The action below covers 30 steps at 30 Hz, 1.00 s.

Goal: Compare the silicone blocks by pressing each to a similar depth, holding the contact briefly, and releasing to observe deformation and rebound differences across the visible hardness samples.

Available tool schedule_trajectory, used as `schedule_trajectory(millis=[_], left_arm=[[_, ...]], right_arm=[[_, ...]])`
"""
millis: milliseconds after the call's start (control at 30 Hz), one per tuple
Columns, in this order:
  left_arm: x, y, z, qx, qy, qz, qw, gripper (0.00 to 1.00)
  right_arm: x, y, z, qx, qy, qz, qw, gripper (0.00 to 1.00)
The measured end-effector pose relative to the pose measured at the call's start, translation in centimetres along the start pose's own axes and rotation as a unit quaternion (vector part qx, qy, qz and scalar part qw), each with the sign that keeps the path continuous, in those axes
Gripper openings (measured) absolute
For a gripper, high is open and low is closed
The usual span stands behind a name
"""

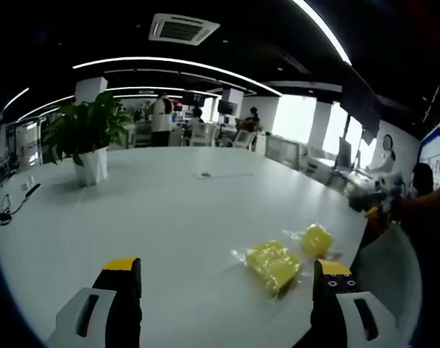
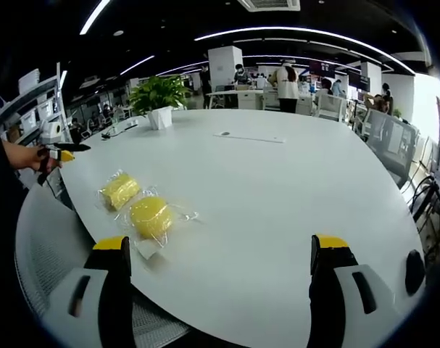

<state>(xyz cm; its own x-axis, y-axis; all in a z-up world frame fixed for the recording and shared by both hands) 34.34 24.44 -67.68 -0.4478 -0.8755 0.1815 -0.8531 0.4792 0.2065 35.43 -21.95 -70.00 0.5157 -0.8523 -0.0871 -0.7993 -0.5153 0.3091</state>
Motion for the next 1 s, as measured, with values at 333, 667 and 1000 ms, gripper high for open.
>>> schedule_trajectory(millis=[333, 667, 1000], left_arm=[[-0.25, 0.00, 0.23, -0.001, 0.017, -0.006, 0.9998, 1.00], [-0.01, -0.25, 0.19, 0.001, 0.031, -0.004, 0.9995, 1.00], [0.50, -0.27, -0.27, -0.001, 0.028, 0.009, 0.9996, 1.00]], right_arm=[[-0.15, -0.17, 0.31, -0.002, -0.004, -0.006, 1.0000, 0.97], [-0.07, -0.20, 0.14, -0.005, -0.002, -0.006, 1.0000, 0.97], [-0.73, -0.19, 0.33, -0.006, -0.003, -0.006, 1.0000, 0.97]])
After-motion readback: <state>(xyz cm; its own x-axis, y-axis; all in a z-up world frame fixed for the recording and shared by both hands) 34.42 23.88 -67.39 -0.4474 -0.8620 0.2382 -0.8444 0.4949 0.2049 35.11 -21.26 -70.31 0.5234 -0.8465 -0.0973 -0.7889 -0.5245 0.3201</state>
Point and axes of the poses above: the point that each gripper's makers call its tool centre point, and the gripper's own axes: y roughly backward along the fingers, x roughly to its right, z roughly out of its underside, the point moved 1 cm from there along y, roughly backward along the fingers, and after that the axes turned 13 degrees about x, right-handed, at the moved point
